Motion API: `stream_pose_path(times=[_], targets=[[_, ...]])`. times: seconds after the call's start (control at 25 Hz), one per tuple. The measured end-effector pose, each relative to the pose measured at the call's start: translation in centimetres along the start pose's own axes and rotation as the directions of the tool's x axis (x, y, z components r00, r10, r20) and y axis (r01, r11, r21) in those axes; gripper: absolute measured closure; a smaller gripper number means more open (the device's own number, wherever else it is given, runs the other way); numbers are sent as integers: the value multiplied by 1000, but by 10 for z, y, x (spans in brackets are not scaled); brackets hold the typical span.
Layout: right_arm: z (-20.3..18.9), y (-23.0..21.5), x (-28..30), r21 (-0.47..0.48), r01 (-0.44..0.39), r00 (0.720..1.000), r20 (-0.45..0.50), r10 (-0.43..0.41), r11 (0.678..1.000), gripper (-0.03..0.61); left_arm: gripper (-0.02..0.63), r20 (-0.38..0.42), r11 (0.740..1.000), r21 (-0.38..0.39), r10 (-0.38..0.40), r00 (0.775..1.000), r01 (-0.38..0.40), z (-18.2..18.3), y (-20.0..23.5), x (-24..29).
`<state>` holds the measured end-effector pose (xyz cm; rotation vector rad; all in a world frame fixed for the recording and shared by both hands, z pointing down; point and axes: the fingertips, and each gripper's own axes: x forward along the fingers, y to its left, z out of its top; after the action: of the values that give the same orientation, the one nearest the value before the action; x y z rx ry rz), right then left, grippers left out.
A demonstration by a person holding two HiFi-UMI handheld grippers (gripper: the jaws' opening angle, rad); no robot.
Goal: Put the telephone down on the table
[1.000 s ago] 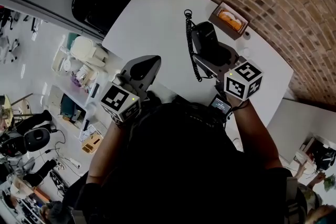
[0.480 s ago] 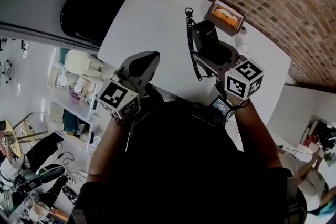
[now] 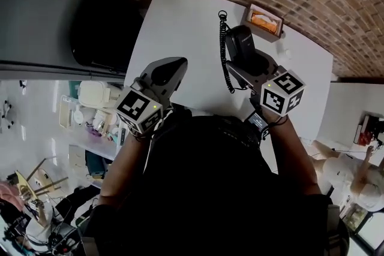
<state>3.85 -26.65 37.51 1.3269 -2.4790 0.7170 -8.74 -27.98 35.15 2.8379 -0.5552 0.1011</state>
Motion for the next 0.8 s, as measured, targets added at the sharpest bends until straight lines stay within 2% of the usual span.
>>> stream_pose_path(times=[0.16,0.32,0.52,0.8], targets=[[8,22,20,21,48,999,22,-48,999,305,606,-2,997,19,-74,997,74,9,19,-14],[8,37,32,38,80,996,31,-81,996,304,606,-16,993,18,-115,993,115,8,33,-25],[4,36,40,56,113,993,25,-115,992,305,606,-33,989,-14,-145,989,145,-1,43,-20],[-5,23,47,69,114,993,-10,-114,991,305,606,-66,988,-25,-152,986,151,-13,45,-8]])
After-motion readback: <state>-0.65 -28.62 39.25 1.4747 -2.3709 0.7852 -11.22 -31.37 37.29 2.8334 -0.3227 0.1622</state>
